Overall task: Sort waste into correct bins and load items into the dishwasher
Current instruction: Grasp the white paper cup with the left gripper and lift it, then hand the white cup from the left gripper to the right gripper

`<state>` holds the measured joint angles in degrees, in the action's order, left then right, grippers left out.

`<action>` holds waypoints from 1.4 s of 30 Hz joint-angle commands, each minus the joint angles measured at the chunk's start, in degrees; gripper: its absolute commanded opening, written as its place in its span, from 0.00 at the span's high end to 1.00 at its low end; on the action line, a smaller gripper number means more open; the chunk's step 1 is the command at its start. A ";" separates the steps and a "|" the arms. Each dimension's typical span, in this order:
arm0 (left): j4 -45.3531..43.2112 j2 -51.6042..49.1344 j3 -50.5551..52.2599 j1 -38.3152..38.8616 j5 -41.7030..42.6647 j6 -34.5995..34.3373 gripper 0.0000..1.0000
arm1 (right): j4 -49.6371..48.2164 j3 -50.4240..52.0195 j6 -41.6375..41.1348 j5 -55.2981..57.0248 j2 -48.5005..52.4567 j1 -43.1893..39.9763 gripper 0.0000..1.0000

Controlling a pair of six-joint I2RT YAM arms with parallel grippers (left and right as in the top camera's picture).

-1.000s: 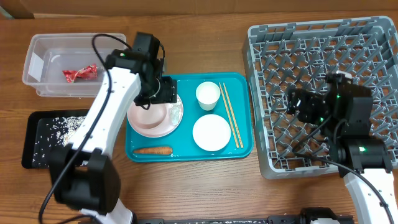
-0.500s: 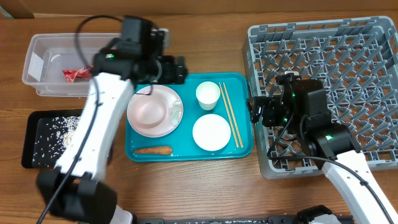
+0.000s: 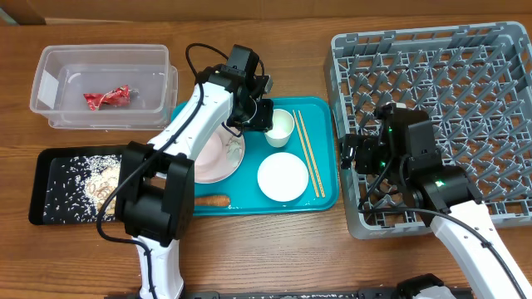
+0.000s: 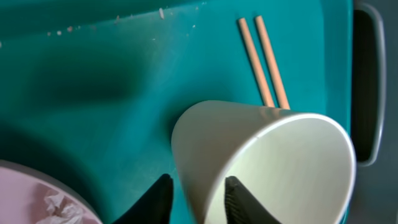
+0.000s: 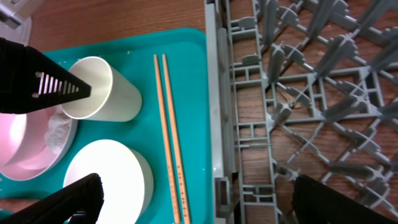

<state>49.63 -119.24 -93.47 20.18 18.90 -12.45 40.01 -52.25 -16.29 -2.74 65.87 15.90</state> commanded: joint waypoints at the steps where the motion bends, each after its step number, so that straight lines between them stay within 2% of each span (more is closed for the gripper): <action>1: -0.33 0.26 -0.94 -0.11 2.51 -0.48 0.96 | 0.96 -1.09 -0.28 5.18 -0.22 0.11 0.01; 3: 0.70 1.31 -2.86 -1.51 6.27 -0.46 0.96 | 1.73 -1.09 -0.55 12.46 -0.22 -0.02 0.01; 4: 3.10 1.88 -5.88 -3.74 10.97 -0.46 0.96 | 1.79 -1.09 -4.70 19.89 -0.22 -2.01 0.00; 6: 3.93 1.95 -8.02 -6.29 20.72 -0.48 0.96 | -0.02 -1.09 -6.49 19.37 -0.22 -5.95 0.00; 7: 3.21 1.95 -8.28 -7.98 30.21 -0.46 0.96 | -2.58 -1.09 -6.14 12.46 -0.15 -9.64 0.00; 8: 2.97 1.95 -8.28 -8.87 35.45 -0.46 0.96 | -4.28 -1.09 -5.97 6.40 -0.02 -12.02 0.00; 10: 3.02 1.92 -8.26 -10.14 43.85 -0.46 0.96 | -8.68 -1.09 -5.29 -13.09 0.76 -17.07 0.00; 12: 2.93 1.92 -8.26 -10.21 51.25 -0.42 0.96 | -15.47 -1.09 0.28 -39.04 2.91 -20.20 0.00; 16: 2.27 1.92 -8.26 -7.58 60.00 -0.39 0.96 | -24.04 -1.09 1.60 -59.39 7.26 -19.41 0.00; 22: -1.27 1.92 -8.26 -2.29 65.11 -0.44 0.96 | -25.49 -1.07 1.57 -60.41 10.73 -18.03 0.00; 25: -2.01 1.92 -8.26 -0.46 65.18 -0.44 0.96 | -27.63 -1.07 1.57 -62.03 10.78 -17.70 0.00; 28: -2.75 1.92 -8.26 0.48 65.18 -0.50 0.96 | -32.30 -1.07 1.53 -69.05 10.78 -17.57 0.00; 33: -5.46 1.92 -8.26 0.55 65.18 -3.37 0.96 | -33.18 -1.07 1.55 -70.71 10.78 -16.02 0.00; 36: -5.53 1.92 -8.26 0.55 65.13 -3.45 0.96 | -33.53 -1.07 1.53 -70.42 10.78 -15.63 0.06; 39: -5.55 1.92 -8.26 0.52 64.92 -3.45 0.96 | -33.51 -1.07 1.51 -69.77 10.78 -15.63 0.17; 42: -5.55 1.92 -8.26 0.52 64.94 -3.45 0.96 | -33.53 -1.07 1.51 -68.50 10.78 -15.63 0.19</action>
<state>44.25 -119.04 -100.55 20.60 83.61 -15.11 6.92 -52.45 -15.00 -70.91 76.69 -0.01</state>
